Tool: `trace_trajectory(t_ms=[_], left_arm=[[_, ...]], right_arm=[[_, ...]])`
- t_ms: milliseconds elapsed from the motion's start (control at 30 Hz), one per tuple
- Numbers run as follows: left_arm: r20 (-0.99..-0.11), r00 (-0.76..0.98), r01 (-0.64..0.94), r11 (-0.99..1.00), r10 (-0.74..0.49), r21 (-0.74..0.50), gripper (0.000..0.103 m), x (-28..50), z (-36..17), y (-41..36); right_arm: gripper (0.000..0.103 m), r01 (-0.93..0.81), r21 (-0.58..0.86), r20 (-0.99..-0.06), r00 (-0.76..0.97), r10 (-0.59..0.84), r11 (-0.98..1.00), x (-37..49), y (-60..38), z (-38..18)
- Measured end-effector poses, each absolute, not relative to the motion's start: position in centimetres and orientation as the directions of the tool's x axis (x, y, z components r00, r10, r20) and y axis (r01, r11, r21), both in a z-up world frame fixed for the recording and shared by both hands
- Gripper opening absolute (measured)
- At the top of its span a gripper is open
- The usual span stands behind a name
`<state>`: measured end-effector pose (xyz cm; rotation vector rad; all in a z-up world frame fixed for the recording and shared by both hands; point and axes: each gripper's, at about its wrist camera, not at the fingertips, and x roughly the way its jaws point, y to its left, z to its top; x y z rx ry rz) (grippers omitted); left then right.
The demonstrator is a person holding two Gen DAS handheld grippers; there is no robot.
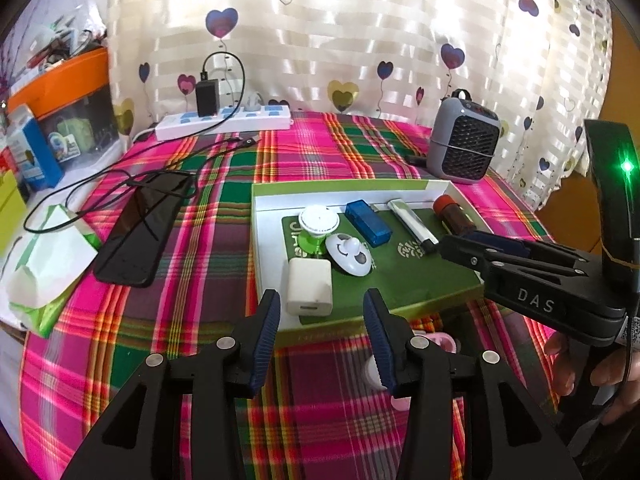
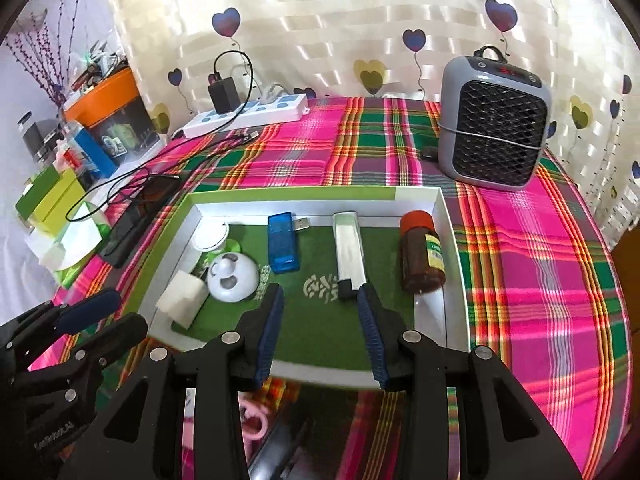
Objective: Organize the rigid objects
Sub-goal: 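Pull both tools back out of the box toward the remaining items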
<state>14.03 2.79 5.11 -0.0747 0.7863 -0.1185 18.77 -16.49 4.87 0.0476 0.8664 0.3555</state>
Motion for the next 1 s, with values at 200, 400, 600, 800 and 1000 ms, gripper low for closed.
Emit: trace_trajectory(t_ms=[200,400,600,800,1000], left_arm=[[-0.692,0.706,0.085,0.988,-0.15,-0.127,0.042,12.6,5.2,3.2],[-0.695,0.7,0.09,0.985,-0.166,-0.145,0.042,11.5,4.8,3.6],[-0.705,0.686,0.09,0.982,-0.18,-0.163,0.042,10.8,4.0,4.2],[-0.709,0.679,0.091,0.98,-0.192,-0.179,0.042,10.6,3.5,4.9],[-0.713,0.666,0.11,0.975,-0.217,-0.194,0.042,10.8,3.0,5.3]], right_arm=[[0.04,-0.267,0.202,-0.722,0.609,0.328,0.942,16.6,-17.4,5.1],[0.04,-0.248,0.218,-0.717,0.615,0.327,0.944,14.4,-18.0,4.9],[0.04,-0.257,0.222,-0.731,0.595,0.335,0.94,12.6,-17.4,3.9],[0.04,-0.263,0.208,-0.749,0.576,0.326,0.942,11.9,-16.1,3.1],[0.04,-0.224,0.203,-0.77,0.564,0.297,0.953,11.7,-16.1,2.2]])
